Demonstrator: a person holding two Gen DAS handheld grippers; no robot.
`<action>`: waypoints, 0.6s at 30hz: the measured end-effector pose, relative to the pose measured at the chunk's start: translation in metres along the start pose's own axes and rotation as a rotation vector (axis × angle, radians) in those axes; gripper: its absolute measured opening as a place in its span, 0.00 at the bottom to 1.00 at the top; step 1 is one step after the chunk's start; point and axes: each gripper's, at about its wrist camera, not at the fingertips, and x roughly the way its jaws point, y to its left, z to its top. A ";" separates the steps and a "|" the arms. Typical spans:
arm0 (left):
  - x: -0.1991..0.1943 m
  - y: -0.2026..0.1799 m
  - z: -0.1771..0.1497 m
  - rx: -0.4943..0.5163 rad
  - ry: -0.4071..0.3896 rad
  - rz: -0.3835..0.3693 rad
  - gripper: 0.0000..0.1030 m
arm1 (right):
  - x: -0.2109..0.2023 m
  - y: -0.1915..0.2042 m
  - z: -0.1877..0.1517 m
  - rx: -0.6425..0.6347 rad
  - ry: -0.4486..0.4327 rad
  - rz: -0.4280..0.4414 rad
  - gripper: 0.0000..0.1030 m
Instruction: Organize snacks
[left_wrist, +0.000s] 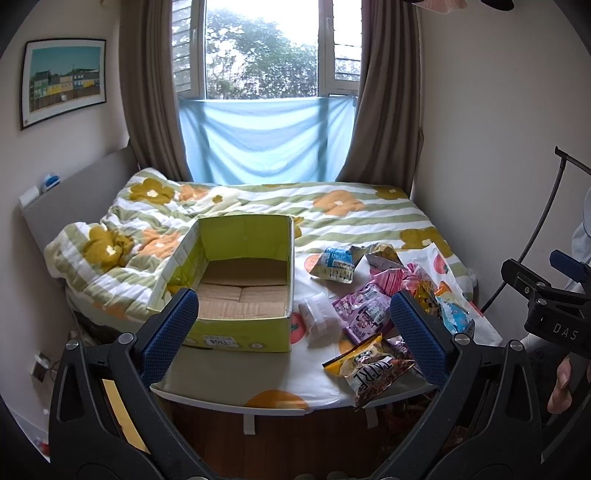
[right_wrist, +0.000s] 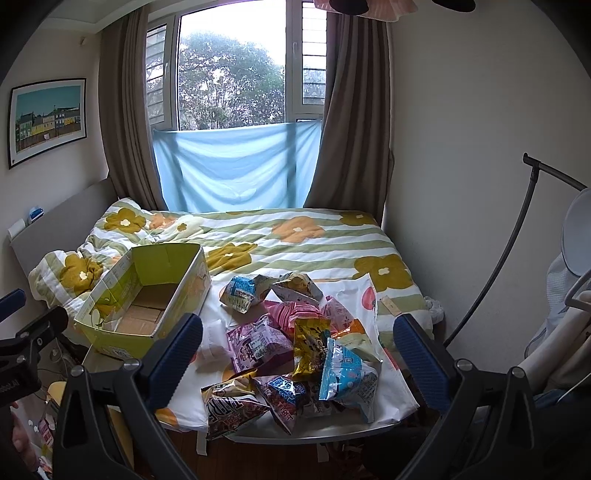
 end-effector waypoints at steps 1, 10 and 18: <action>0.000 0.000 0.000 -0.004 0.004 -0.003 1.00 | 0.000 0.000 0.000 0.000 0.001 0.000 1.00; 0.059 -0.012 -0.018 0.042 0.225 -0.121 1.00 | 0.028 -0.023 -0.018 0.042 0.093 -0.035 1.00; 0.124 -0.048 -0.062 0.056 0.398 -0.236 1.00 | 0.074 -0.063 -0.057 0.048 0.230 -0.052 1.00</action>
